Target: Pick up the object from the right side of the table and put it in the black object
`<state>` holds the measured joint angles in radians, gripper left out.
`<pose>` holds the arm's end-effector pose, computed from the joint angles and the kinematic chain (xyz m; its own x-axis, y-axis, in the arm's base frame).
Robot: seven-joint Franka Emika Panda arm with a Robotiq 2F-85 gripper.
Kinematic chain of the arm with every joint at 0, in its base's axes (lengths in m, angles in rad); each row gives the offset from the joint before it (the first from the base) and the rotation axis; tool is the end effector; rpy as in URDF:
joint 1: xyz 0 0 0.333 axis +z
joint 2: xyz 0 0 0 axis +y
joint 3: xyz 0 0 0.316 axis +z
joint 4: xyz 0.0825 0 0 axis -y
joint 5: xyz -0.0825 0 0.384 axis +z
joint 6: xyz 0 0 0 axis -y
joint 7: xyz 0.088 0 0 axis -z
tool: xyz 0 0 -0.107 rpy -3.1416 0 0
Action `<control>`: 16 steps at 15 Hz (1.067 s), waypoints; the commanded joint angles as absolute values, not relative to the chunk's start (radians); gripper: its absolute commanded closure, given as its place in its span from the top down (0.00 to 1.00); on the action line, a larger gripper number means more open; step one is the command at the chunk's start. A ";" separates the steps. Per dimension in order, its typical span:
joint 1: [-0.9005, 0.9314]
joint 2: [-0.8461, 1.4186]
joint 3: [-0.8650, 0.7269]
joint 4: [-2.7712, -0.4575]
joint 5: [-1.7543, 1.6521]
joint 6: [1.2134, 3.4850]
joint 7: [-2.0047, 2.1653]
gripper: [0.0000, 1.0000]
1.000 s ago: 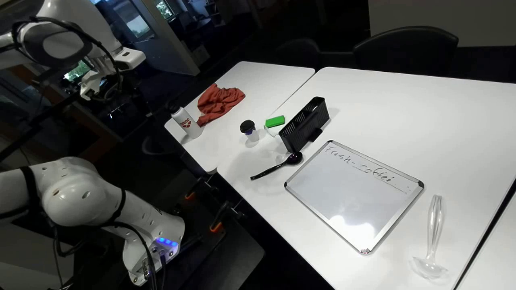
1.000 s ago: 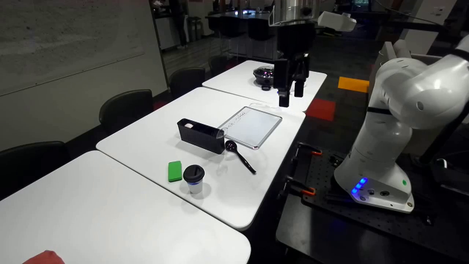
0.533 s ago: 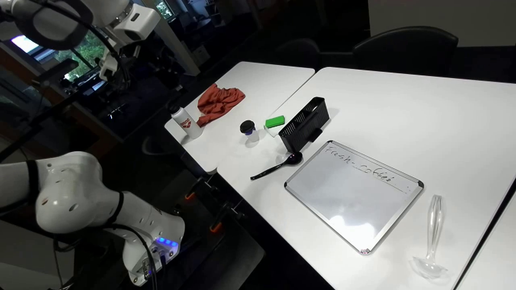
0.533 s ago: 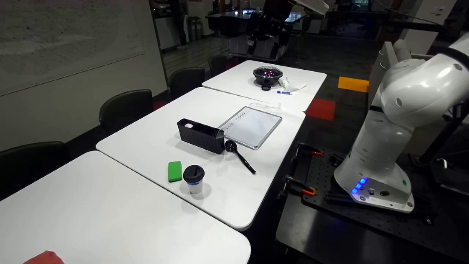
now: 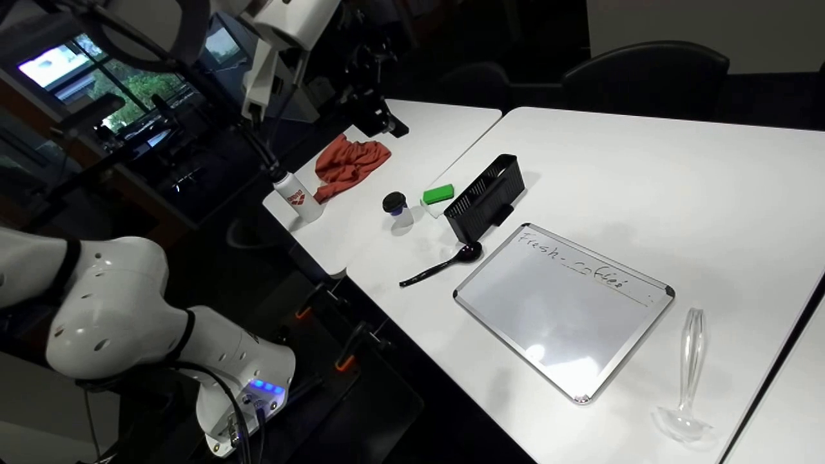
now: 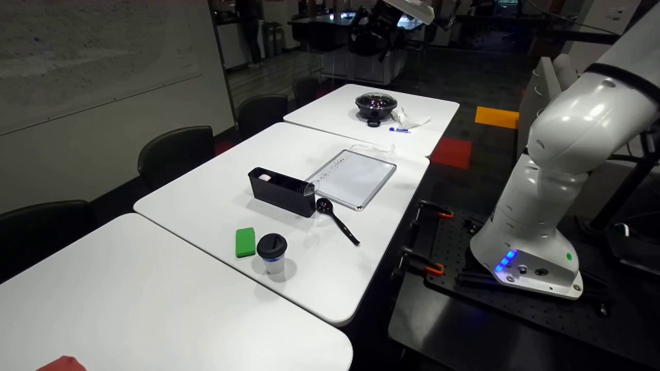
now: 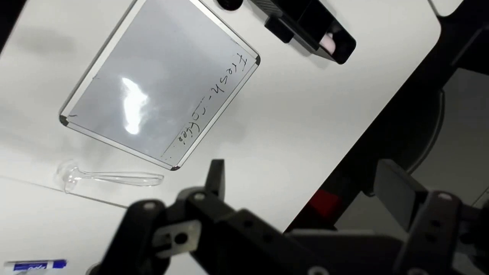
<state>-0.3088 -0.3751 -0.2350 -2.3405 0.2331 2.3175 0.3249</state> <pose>0.3993 -0.2455 0.5115 0.4995 -0.8442 0.1946 -0.7567 -0.5345 -0.3764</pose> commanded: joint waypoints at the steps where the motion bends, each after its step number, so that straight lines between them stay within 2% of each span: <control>1: -0.314 -0.353 -0.241 -2.327 0.232 2.322 0.326 1.00; 3: -0.316 -0.334 -0.243 -2.313 0.232 2.323 0.337 1.00; 5: -0.332 -0.275 -0.225 -2.297 0.243 2.425 0.455 1.00; 10: -0.322 0.002 -0.283 -2.185 0.368 2.666 0.555 1.00; 16: -0.367 0.327 -0.349 -1.971 0.536 2.711 0.666 1.00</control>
<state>-0.3410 0.1864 -0.3312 -2.0988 0.4931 2.7162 0.5761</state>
